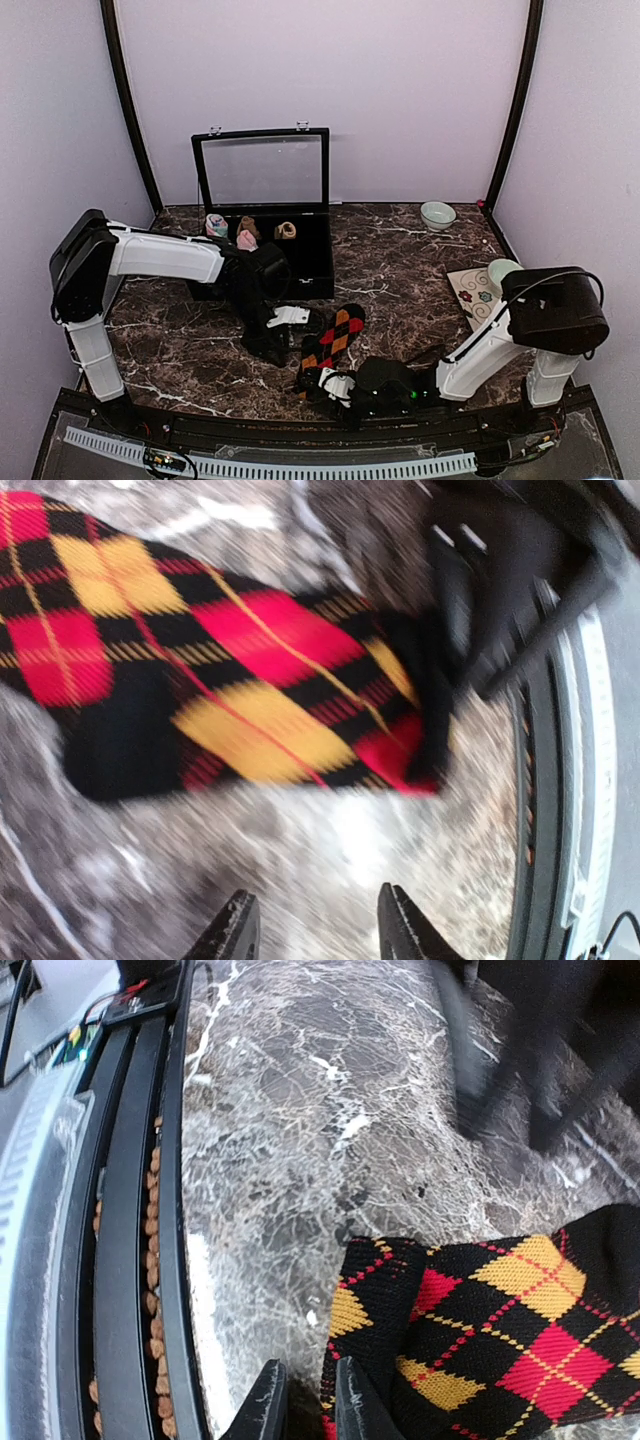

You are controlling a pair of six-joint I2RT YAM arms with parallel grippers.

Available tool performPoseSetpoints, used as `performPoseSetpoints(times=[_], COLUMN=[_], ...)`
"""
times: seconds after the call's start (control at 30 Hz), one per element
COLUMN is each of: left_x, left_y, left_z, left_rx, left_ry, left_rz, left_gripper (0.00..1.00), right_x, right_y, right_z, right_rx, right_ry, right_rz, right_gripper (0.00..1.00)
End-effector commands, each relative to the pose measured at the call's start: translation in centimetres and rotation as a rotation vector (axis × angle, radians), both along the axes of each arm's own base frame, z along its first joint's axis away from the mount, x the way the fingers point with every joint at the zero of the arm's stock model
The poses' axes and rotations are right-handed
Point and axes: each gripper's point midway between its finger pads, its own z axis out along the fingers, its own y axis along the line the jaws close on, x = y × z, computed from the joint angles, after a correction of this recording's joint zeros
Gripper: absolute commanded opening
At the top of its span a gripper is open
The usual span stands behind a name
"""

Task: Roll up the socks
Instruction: Roll the sock at the center of the board.

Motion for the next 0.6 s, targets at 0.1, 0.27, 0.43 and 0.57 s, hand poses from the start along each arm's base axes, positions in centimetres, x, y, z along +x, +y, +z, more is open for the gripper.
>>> performPoseSetpoints(times=[0.1,0.27,0.43,0.57], left_x=[-3.1,-5.2,-6.8,-6.8], left_y=[4.9,5.2,2.7,0.2], left_z=[2.8,3.6,1.8,0.5], left_rx=[-0.027,-0.052,-0.070,-0.079], left_ry=[-0.156,-0.289,-0.390,-0.478], left_rz=[-0.107,-0.286,-0.459,-0.549], left_gripper=[0.40,0.39,0.38,0.39], right_x=[-1.0,-0.6,-0.4,-0.2], right_y=[-9.0,-9.1,-9.1,-9.5], right_z=[-9.2,-9.0,-9.4,-9.3], right_rx=[-0.363,-0.305,-0.285,-0.279], right_ry=[0.327,0.492,0.651,0.722], right_rz=[-0.151,-0.205,-0.253,-0.274], right_gripper=[0.16,0.17,0.17,0.16])
